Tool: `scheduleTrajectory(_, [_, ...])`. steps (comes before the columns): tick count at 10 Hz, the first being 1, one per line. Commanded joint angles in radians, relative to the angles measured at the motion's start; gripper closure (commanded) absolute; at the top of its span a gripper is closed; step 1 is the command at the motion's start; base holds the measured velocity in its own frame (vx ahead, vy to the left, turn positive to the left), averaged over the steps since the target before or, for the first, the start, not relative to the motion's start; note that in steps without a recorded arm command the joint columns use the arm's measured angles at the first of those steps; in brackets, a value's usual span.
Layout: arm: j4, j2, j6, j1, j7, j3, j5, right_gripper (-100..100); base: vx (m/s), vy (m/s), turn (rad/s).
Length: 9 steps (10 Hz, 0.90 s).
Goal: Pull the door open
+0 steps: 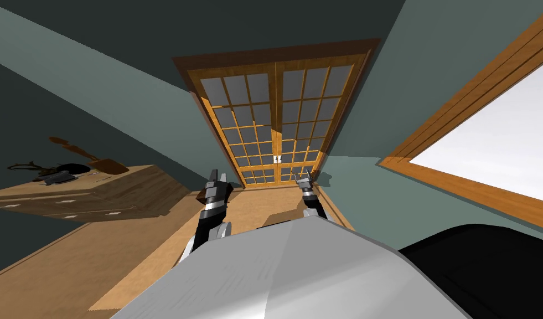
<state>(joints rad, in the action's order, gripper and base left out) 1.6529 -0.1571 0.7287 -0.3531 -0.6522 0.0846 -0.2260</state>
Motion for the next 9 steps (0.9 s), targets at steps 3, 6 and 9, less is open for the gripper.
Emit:
scheduleTrajectory(3, [-0.098, -0.018, 0.019, 0.027, -0.088, 0.008, -0.041, -100, 0.099, 0.011, 0.058])
scheduleTrajectory(6, [-0.170, -0.033, 0.031, 0.045, -0.159, 0.015, -0.076, -100, 0.106, 0.023, 0.056])
scheduleTrajectory(9, [-0.243, -0.048, 0.044, 0.063, -0.229, 0.022, -0.110, -100, 0.109, 0.017, 0.056])
